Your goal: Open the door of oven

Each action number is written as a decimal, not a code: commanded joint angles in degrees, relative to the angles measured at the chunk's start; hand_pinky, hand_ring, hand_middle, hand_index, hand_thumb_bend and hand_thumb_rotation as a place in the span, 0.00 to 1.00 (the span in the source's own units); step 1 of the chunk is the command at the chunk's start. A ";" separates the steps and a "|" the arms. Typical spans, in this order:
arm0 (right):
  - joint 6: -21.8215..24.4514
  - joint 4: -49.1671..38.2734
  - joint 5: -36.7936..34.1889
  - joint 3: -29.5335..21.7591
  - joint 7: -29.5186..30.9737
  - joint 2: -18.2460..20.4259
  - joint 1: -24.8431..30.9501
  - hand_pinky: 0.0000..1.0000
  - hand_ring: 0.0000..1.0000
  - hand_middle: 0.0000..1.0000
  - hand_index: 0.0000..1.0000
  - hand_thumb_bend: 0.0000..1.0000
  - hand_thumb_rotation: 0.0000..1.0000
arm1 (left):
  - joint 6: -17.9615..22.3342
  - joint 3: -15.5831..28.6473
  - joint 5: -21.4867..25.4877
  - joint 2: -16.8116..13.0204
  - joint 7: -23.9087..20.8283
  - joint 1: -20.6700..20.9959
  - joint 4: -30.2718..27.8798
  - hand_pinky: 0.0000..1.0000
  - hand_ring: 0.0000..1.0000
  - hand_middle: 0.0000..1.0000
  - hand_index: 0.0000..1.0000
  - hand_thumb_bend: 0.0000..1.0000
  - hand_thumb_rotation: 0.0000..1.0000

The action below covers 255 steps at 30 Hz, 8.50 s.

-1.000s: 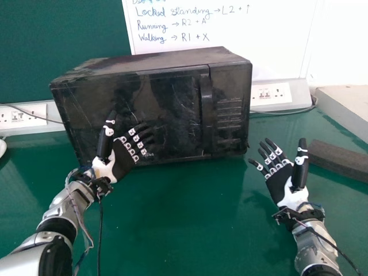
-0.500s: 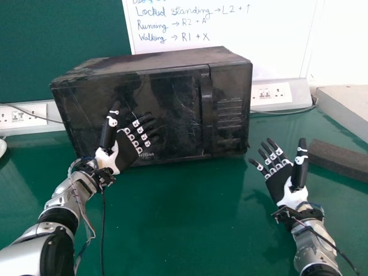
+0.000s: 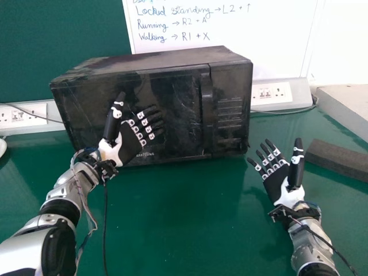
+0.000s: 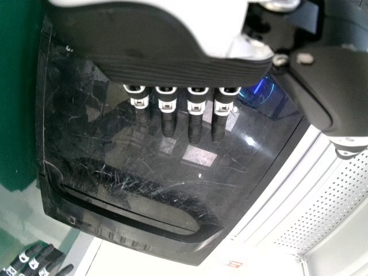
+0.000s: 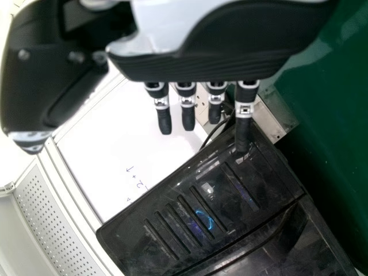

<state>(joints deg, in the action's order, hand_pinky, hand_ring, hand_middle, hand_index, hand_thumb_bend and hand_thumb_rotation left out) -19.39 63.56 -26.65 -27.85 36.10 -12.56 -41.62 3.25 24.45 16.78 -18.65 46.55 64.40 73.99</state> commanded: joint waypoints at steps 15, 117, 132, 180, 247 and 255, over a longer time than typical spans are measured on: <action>0.63 -0.90 -0.30 0.00 -1.54 1.40 -0.70 0.93 0.98 1.00 1.00 1.00 1.00 | -0.56 -2.01 -2.01 -0.06 -5.16 2.96 -0.06 0.86 0.97 1.00 0.99 1.00 0.76; -1.49 1.24 2.83 1.95 -6.82 3.45 -3.36 0.81 0.92 1.00 1.00 1.00 1.00 | -6.19 -10.71 -10.20 11.74 -11.90 16.57 1.13 0.84 0.98 1.00 1.00 1.00 0.83; -1.51 1.40 3.06 2.37 -8.07 4.17 -3.99 0.80 0.90 1.00 0.99 1.00 1.00 | -6.95 -8.84 -9.32 13.27 -11.60 17.07 1.40 0.83 0.97 1.00 1.00 1.00 0.83; -1.54 2.09 2.88 2.22 -9.25 4.86 -5.08 0.80 0.90 1.00 0.98 1.00 1.00 | -9.54 -6.33 -6.80 15.00 -9.49 16.76 1.37 0.76 0.90 0.99 1.00 1.00 0.84; -0.59 2.47 1.19 -0.62 -11.05 3.64 -6.31 0.80 0.89 1.00 1.00 1.00 1.00 | -13.60 -6.62 0.31 9.47 13.21 7.44 -5.38 0.50 0.59 0.73 0.96 0.93 0.84; -0.34 2.47 0.18 -1.63 -10.95 3.31 -6.38 0.83 0.91 1.00 1.00 1.00 1.00 | -15.01 -6.54 1.93 8.66 15.46 6.37 -6.61 0.50 0.59 0.72 0.95 0.94 0.82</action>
<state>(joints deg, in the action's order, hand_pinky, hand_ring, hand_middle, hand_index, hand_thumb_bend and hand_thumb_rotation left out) -19.84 66.15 -25.85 -29.02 25.25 -9.14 -46.95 -10.67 17.50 17.08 -10.58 60.08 70.91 68.17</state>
